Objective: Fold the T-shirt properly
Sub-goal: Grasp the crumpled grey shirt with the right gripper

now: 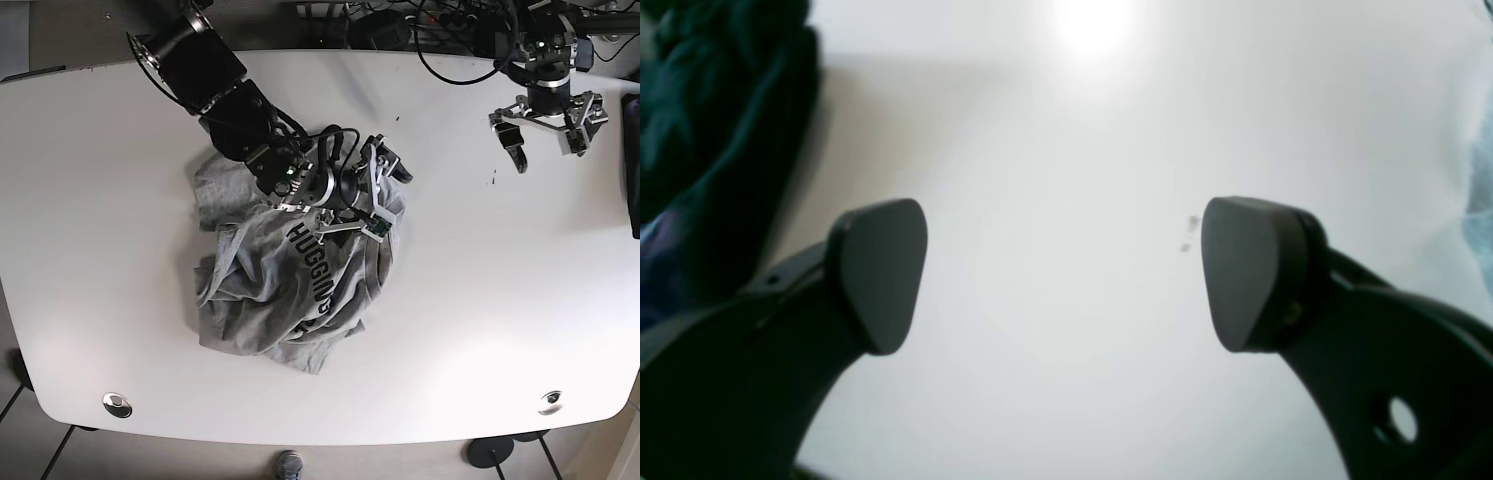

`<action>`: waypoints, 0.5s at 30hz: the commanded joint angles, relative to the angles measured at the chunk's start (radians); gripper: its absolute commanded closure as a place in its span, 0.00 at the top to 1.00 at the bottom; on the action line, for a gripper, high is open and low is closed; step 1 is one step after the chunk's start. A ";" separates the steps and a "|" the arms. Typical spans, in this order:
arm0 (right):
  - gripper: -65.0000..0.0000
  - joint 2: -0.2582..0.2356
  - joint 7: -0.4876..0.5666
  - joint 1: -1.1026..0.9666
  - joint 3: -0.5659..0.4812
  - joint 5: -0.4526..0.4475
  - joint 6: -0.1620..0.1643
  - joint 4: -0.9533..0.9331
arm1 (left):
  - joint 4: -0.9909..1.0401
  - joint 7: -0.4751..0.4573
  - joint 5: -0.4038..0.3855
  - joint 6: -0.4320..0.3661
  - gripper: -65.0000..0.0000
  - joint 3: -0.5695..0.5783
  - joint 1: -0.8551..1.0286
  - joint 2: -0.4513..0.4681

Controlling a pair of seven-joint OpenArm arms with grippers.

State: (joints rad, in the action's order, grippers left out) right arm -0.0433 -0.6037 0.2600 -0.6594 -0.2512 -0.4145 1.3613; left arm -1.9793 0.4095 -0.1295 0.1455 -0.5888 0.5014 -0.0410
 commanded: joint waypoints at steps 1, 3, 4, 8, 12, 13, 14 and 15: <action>0.83 0.009 0.060 0.029 -0.017 -0.015 0.004 -0.030 | -0.016 -0.014 -0.022 -0.002 0.95 -0.016 0.000 0.006; 0.83 0.009 0.112 0.031 -0.046 -0.013 0.035 -0.099 | -0.016 -0.014 -0.019 -0.002 0.95 -0.018 0.004 0.006; 0.83 0.009 0.143 0.032 -0.055 -0.013 0.053 -0.125 | -0.016 -0.014 -0.020 -0.002 0.95 -0.018 0.006 0.006; 0.83 0.009 0.262 0.032 -0.058 -0.013 0.090 -0.239 | -0.016 -0.014 -0.020 -0.001 0.95 -0.018 0.006 0.006; 0.79 0.007 0.423 0.028 -0.059 0.053 0.141 -0.354 | -0.016 -0.014 -0.022 -0.001 0.95 -0.016 0.019 0.006; 0.73 0.009 0.456 0.023 -0.059 0.108 0.153 -0.371 | -0.016 -0.014 -0.022 -0.001 0.95 -0.016 0.019 0.006; 0.65 0.012 0.479 0.012 -0.059 0.161 0.167 -0.385 | -0.016 -0.014 -0.022 -0.001 0.95 -0.018 0.019 0.006; 0.59 0.021 0.497 0.000 -0.058 0.209 0.180 -0.391 | -0.016 -0.014 -0.022 -0.001 0.95 -0.018 0.019 0.006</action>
State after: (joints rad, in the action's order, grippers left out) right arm -0.0135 -0.0086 0.2592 -0.7120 -0.0307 -0.2260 0.9798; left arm -1.9793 0.4194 -0.1444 0.1493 -0.6022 0.5171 -0.0410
